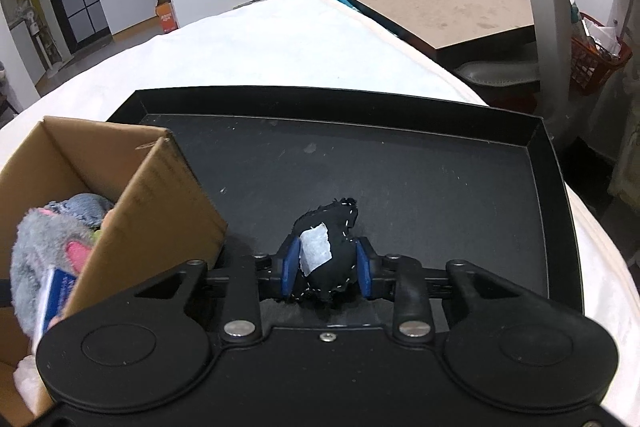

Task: Organize soft objects
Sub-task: 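Carry the black-and-white plush into the box and open the right gripper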

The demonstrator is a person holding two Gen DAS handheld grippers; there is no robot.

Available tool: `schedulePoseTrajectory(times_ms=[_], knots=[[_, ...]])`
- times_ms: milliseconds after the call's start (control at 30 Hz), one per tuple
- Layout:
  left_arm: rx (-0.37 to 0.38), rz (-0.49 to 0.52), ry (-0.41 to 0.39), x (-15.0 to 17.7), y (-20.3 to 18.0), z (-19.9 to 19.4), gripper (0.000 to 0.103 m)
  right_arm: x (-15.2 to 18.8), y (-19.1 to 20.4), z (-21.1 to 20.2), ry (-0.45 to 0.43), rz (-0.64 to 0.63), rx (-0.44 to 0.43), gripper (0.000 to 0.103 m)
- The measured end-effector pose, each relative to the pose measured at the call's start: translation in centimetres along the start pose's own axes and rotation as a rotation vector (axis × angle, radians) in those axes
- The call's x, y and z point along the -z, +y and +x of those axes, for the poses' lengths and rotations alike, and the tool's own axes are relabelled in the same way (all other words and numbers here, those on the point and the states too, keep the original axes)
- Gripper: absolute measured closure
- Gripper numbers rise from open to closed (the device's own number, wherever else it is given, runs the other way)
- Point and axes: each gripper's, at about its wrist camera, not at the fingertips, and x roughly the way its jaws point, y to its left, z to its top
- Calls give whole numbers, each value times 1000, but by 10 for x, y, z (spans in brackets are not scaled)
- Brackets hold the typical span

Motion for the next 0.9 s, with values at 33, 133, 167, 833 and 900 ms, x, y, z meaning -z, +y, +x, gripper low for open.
schedulePoseTrajectory(times_ms=[33,133,167,833,900], knots=[[4,1,1,1,1,-1,39,0,0,-2,2,7,0,74],[14,7,3,4,4,-3,39,2,1,-11,14,19,-2,74],[16,6,4,5,5,-3,39,2,1,-13,18,23,-2,74],[146,30,31,16,19,-13,39,3,27,-77,77,21,53,73],[156,56,33,18,19,-14,39,1,30,-84,83,29,64,73]])
